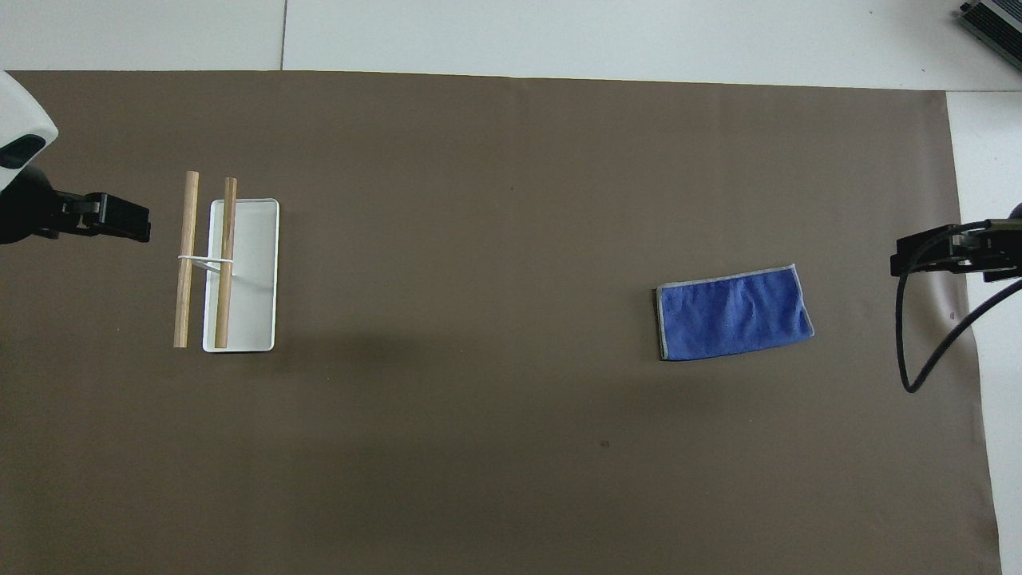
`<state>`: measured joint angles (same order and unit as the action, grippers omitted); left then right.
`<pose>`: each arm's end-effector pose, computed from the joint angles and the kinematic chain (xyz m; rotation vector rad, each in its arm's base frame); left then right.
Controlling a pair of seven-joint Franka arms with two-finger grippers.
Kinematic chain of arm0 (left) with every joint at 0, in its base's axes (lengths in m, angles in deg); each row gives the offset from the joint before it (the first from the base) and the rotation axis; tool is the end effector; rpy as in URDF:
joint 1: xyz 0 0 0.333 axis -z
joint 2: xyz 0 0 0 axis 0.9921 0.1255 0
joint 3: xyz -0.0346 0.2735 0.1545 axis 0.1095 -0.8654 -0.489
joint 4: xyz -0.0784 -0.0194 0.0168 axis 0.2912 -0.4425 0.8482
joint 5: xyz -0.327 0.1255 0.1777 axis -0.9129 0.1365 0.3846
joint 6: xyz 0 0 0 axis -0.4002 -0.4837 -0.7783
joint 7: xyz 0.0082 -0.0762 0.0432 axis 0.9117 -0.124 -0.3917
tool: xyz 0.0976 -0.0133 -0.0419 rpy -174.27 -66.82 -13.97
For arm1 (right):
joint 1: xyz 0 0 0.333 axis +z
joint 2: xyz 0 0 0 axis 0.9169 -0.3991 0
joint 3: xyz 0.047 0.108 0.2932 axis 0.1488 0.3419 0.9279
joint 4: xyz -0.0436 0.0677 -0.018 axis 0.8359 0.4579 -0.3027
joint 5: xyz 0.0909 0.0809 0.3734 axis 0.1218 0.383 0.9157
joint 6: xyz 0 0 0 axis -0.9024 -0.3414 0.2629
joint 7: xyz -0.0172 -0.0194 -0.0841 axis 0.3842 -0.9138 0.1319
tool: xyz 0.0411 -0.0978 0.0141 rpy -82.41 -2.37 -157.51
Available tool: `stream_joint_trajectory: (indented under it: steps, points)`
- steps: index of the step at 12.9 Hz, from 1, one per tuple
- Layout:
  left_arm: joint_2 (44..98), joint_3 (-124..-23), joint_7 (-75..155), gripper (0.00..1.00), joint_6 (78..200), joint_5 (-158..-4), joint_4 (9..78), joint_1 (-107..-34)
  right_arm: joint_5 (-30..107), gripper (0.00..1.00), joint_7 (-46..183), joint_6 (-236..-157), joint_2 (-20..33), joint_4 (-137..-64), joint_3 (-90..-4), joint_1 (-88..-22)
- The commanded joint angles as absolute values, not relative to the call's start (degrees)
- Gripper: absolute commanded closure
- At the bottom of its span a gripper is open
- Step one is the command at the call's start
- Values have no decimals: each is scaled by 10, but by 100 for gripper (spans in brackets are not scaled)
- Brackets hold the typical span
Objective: Right arm passes towel to left arm to hang
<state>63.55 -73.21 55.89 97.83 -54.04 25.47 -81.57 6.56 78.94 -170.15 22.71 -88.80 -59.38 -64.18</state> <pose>0.5784 -0.0420 0.5951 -3.1120 0.1424 -0.0743 0.5500 -0.0299 0.6192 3.1147 -0.1280 -0.0066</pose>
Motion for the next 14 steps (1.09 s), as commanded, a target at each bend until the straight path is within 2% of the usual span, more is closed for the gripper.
stream_joint_trajectory:
  steps: [1, 14]
  points:
    - [622, -737, 559, 0, 979, -546, 267, -813, 60, 0, 778, -1711, 242, -907, -591, -647]
    - [622, -737, 559, 0, 979, -546, 267, -813, 62, 0, 780, -1711, 244, -911, -591, -653]
